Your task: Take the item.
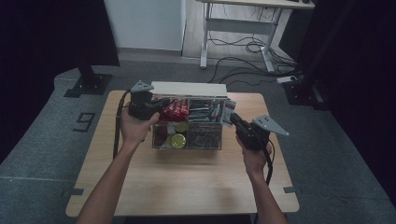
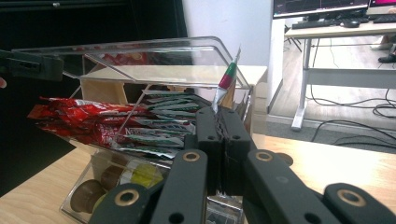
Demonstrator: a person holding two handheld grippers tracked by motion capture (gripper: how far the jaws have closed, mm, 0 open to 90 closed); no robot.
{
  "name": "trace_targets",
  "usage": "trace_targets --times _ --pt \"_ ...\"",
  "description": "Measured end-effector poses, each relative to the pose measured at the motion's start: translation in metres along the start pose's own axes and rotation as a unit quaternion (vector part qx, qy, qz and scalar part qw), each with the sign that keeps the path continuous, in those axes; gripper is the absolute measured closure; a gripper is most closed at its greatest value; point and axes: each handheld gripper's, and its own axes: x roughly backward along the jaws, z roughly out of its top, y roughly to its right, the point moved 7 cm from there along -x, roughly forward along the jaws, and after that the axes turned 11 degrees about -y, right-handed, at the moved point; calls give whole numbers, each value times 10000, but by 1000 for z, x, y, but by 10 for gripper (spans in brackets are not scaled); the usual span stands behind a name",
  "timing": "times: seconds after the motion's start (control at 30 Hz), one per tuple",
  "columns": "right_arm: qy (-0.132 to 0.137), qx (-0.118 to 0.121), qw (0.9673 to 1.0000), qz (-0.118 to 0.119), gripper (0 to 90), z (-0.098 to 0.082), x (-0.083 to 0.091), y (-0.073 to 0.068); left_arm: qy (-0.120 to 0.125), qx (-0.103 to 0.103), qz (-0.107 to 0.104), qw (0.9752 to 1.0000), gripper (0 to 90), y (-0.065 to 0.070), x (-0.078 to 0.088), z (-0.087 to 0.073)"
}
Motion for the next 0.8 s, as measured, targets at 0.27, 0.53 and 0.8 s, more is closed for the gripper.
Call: trace_targets --times 0.27,0.53,0.8 --pt "63 -37 10000 -6 875 -1 7 5 4 -2 2 10000 900 0 0 0" --pt "68 -36 9999 -86 875 -4 14 13 11 -8 4 10000 900 1 1 -1" --pt "52 -57 9999 -147 876 -8 16 21 6 -14 7 10000 900 2 1 -1"
